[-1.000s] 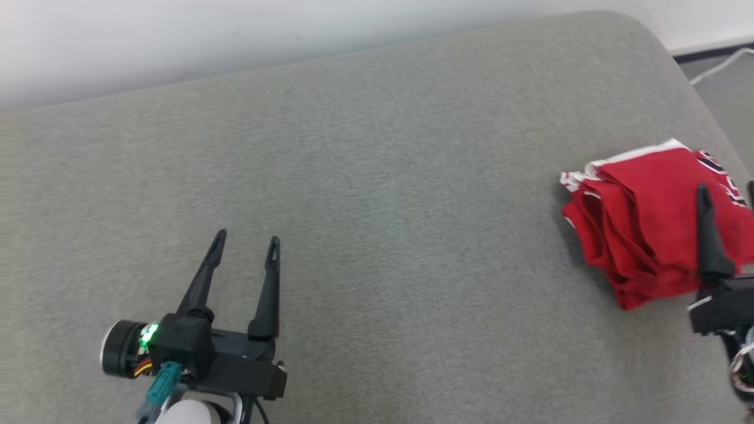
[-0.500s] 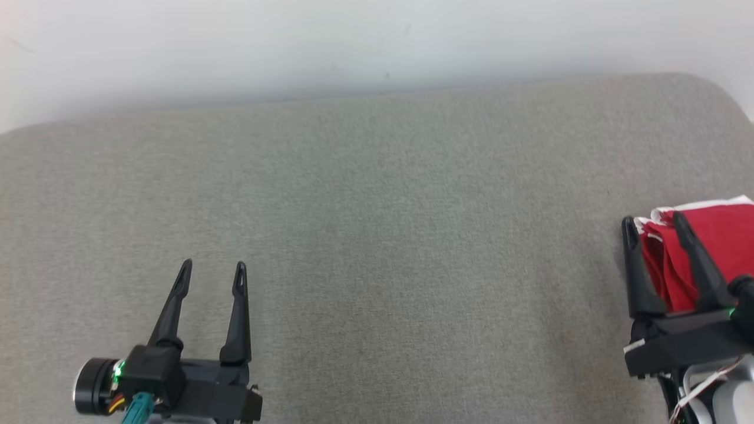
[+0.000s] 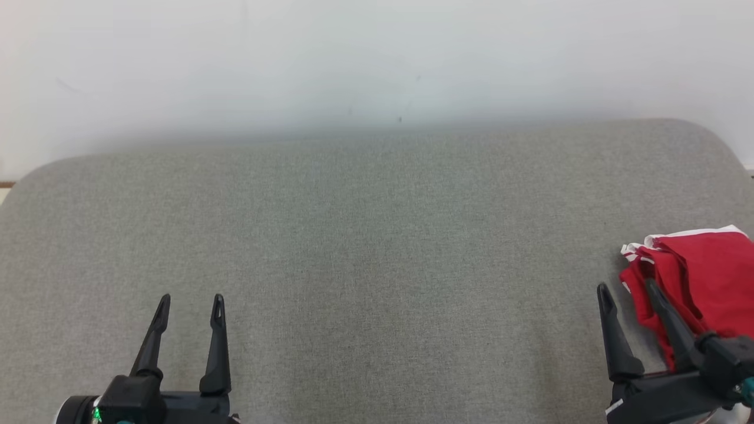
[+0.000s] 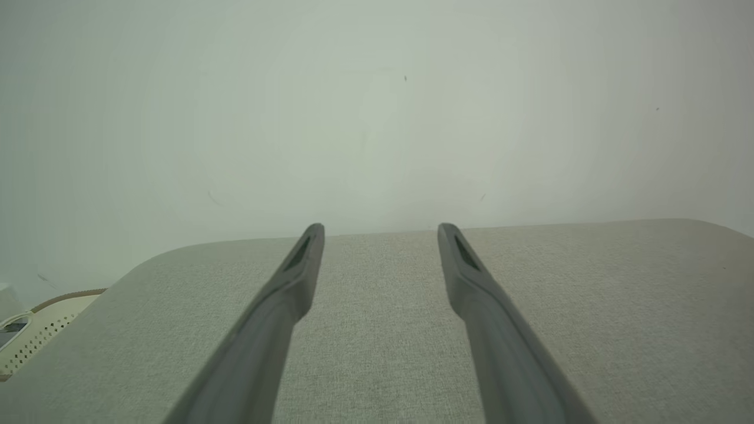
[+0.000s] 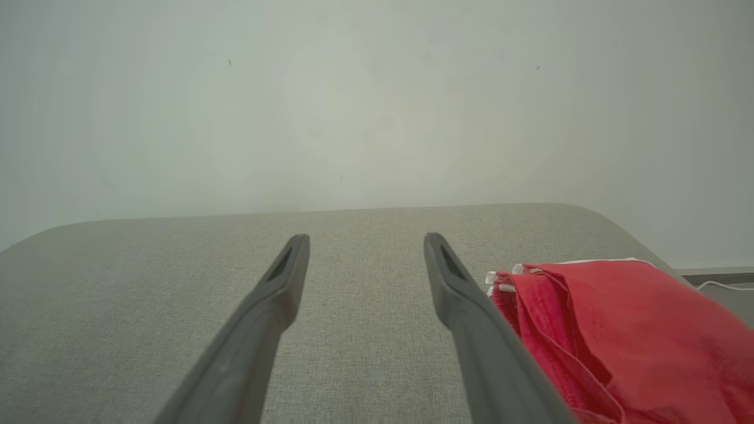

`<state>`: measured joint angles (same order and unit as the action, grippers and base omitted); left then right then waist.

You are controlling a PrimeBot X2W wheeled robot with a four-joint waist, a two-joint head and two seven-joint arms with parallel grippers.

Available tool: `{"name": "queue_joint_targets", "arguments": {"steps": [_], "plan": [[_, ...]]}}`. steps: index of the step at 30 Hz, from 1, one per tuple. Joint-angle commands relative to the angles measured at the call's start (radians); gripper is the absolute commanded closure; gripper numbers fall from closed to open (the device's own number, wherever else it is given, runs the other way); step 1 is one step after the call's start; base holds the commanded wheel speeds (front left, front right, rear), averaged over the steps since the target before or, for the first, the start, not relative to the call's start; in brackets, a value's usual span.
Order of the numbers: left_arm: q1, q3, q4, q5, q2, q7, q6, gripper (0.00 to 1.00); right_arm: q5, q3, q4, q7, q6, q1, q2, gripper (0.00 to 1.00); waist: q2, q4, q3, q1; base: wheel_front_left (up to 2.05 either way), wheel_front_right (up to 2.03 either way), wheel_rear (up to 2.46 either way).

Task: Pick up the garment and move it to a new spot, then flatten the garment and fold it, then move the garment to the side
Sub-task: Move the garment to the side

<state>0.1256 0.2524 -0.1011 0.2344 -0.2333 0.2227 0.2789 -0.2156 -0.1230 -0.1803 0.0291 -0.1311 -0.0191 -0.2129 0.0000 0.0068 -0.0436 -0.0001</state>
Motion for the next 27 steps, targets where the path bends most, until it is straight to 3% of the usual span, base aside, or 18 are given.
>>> {"name": "queue_joint_targets", "arguments": {"steps": [1, 27], "plan": [[-0.019, -0.005, 0.003, 0.005, -0.011, -0.005, 0.000, 0.00, 0.015, 0.001, -0.010, -0.007, 0.001, -0.021, 0.004, 0.00, 0.0000, -0.005, 0.015, 0.0001, 0.00, 0.00, 0.00], [-0.074, -0.012, 0.033, 0.040, -0.026, -0.043, 0.025, 0.00, 0.040, 0.002, -0.078, -0.052, 0.001, -0.094, 0.029, 0.00, 0.0000, -0.013, 0.052, 0.0001, 0.00, 0.00, 0.00]]}}
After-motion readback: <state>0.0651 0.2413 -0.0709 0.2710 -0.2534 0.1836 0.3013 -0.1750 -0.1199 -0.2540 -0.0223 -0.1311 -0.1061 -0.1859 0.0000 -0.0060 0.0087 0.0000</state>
